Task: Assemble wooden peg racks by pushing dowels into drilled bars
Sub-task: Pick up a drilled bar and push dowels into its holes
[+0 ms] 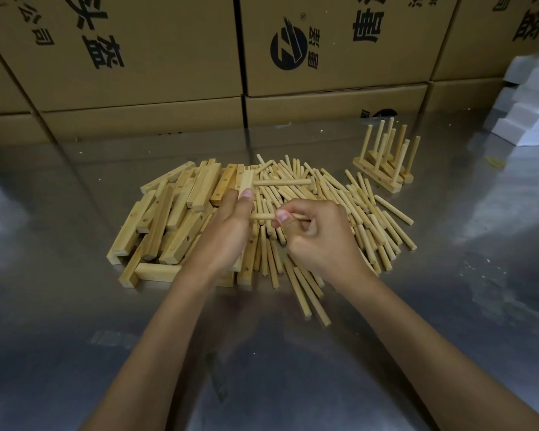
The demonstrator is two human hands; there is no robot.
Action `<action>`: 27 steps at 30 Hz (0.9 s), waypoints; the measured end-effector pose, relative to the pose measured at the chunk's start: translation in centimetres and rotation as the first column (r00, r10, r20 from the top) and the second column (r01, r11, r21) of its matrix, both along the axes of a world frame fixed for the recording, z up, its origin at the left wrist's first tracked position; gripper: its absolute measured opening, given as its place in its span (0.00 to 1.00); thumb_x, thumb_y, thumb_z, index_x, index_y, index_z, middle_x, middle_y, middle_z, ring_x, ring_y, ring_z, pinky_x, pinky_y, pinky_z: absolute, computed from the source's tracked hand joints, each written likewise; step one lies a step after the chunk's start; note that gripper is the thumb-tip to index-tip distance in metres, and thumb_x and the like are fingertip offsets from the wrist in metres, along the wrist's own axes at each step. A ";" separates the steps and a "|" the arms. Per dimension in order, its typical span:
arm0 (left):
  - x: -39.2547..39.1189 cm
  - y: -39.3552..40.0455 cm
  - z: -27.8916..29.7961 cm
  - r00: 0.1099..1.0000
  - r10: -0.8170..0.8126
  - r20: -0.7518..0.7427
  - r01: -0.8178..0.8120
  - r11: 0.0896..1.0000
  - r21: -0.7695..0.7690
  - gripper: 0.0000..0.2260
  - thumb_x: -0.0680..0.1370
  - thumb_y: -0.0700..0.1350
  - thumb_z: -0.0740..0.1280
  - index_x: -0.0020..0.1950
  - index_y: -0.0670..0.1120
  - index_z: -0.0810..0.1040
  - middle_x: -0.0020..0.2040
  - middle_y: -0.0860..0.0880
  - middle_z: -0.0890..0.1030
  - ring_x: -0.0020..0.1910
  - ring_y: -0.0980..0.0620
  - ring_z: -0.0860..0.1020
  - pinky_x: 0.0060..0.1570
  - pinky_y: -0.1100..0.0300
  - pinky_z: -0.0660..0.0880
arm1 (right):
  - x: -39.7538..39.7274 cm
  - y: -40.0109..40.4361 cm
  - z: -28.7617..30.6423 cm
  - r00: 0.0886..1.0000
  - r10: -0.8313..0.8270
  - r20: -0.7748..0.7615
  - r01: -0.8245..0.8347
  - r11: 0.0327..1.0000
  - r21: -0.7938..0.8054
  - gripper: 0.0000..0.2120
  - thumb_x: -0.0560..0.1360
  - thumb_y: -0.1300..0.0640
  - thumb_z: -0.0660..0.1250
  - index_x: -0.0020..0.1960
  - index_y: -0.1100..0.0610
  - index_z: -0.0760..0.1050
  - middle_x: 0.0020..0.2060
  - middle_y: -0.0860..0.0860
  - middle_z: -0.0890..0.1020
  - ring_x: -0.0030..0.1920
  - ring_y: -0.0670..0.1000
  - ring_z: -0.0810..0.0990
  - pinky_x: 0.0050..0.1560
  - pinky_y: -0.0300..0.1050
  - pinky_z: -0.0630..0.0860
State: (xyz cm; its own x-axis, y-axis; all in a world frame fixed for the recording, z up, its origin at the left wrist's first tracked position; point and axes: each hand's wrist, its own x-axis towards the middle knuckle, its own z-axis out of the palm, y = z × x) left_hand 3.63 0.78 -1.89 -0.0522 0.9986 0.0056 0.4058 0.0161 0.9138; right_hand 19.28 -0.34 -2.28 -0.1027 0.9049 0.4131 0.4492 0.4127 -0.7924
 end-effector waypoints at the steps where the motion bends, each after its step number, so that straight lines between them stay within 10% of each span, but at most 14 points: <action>1: 0.1 0.0 0.0 1.000 0.011 -0.002 -0.011 1.000 -0.013 0.26 0.84 0.64 0.49 0.79 0.55 0.62 0.76 0.53 0.68 0.74 0.52 0.65 0.65 0.53 0.60 | 0.1 0.1 0.0 1.000 0.005 -0.015 -0.006 0.999 -0.035 0.07 0.79 0.59 0.67 0.46 0.54 0.84 0.23 0.39 0.74 0.22 0.40 0.71 0.22 0.30 0.61; 5: 0.4 0.2 0.5 0.988 0.009 0.152 -0.007 1.000 -0.014 0.18 0.85 0.59 0.50 0.60 0.54 0.76 0.52 0.45 0.78 0.49 0.49 0.77 0.49 0.51 0.72 | 0.7 0.7 0.9 0.992 0.050 -0.116 -0.066 0.988 -0.139 0.07 0.80 0.57 0.66 0.48 0.51 0.83 0.28 0.46 0.78 0.24 0.41 0.68 0.24 0.33 0.63; 9: 0.1 0.3 0.4 0.990 0.060 0.125 -0.055 0.998 -0.044 0.18 0.84 0.61 0.52 0.65 0.59 0.77 0.68 0.45 0.77 0.66 0.43 0.75 0.68 0.39 0.69 | 1.1 0.7 1.3 0.989 0.070 -0.134 -0.081 0.993 -0.084 0.07 0.81 0.54 0.66 0.50 0.50 0.83 0.33 0.53 0.80 0.27 0.42 0.70 0.26 0.36 0.67; 13: -1.1 0.6 0.4 0.951 0.248 0.185 -0.232 0.967 -0.107 0.20 0.84 0.61 0.52 0.67 0.56 0.77 0.67 0.43 0.77 0.63 0.43 0.77 0.61 0.46 0.72 | 2.1 1.4 1.1 0.935 -0.064 -0.350 0.005 0.986 -0.165 0.17 0.84 0.48 0.57 0.47 0.52 0.82 0.31 0.46 0.76 0.31 0.41 0.77 0.42 0.34 0.70; 17: -2.3 1.1 0.5 0.905 0.343 0.251 -0.304 0.936 -0.179 0.21 0.84 0.60 0.55 0.69 0.53 0.76 0.67 0.44 0.78 0.63 0.44 0.77 0.66 0.44 0.71 | 3.7 2.2 0.9 0.992 0.070 0.104 -0.036 0.953 -0.302 0.15 0.80 0.54 0.62 0.37 0.53 0.81 0.49 0.38 0.81 0.49 0.33 0.78 0.65 0.44 0.69; 21: -2.2 1.0 0.4 0.932 0.270 0.243 -0.240 0.960 -0.147 0.20 0.83 0.60 0.55 0.67 0.54 0.79 0.70 0.43 0.76 0.66 0.42 0.76 0.70 0.40 0.68 | 4.0 1.9 0.3 0.781 0.354 0.515 -0.102 0.885 -0.454 0.12 0.77 0.48 0.70 0.38 0.54 0.81 0.27 0.42 0.80 0.29 0.39 0.77 0.38 0.43 0.74; 27: -1.8 1.0 0.2 0.956 0.216 0.201 -0.191 0.972 -0.136 0.21 0.83 0.60 0.55 0.71 0.54 0.75 0.72 0.43 0.75 0.70 0.41 0.73 0.71 0.40 0.67 | 2.8 1.2 0.2 0.713 0.217 0.667 0.046 0.934 -0.353 0.14 0.74 0.44 0.70 0.38 0.53 0.80 0.31 0.48 0.81 0.34 0.47 0.79 0.33 0.42 0.70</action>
